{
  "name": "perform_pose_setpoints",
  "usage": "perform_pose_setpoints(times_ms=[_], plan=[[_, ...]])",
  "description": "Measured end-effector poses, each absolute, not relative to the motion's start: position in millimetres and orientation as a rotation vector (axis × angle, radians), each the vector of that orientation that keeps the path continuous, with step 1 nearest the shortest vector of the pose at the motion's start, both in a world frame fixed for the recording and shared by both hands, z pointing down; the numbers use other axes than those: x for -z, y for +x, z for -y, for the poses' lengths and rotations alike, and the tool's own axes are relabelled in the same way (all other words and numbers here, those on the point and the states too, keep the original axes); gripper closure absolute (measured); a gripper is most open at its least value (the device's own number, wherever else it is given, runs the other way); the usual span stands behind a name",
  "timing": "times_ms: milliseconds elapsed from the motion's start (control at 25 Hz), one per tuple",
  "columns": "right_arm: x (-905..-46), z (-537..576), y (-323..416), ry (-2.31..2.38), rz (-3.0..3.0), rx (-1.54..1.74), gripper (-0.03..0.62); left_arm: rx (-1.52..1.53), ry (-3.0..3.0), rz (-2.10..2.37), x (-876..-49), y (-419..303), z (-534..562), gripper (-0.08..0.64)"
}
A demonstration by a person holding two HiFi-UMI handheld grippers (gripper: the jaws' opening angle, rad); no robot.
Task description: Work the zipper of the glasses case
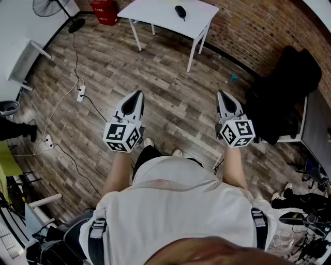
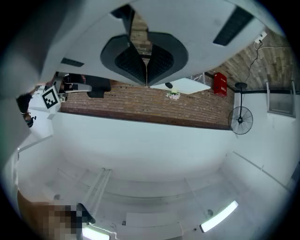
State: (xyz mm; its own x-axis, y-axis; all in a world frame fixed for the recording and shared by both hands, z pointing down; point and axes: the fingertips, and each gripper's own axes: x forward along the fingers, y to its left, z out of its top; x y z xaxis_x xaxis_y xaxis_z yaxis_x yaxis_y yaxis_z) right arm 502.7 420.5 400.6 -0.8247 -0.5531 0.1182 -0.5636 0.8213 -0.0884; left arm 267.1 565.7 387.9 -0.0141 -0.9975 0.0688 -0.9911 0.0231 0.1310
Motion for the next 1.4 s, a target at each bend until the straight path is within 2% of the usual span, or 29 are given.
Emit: perform_pose_setpoints(times_ms=[920,1400], plan=[[-411,-404,528,0.901,2.926,-0.27,0.541,0.066,2.101,2.083,-396,288,-538,0.54],[-426,-374,467,0.831,2.94,-0.382,0.541,0.07,2.054,2.049,-418,234,-509,0.54]])
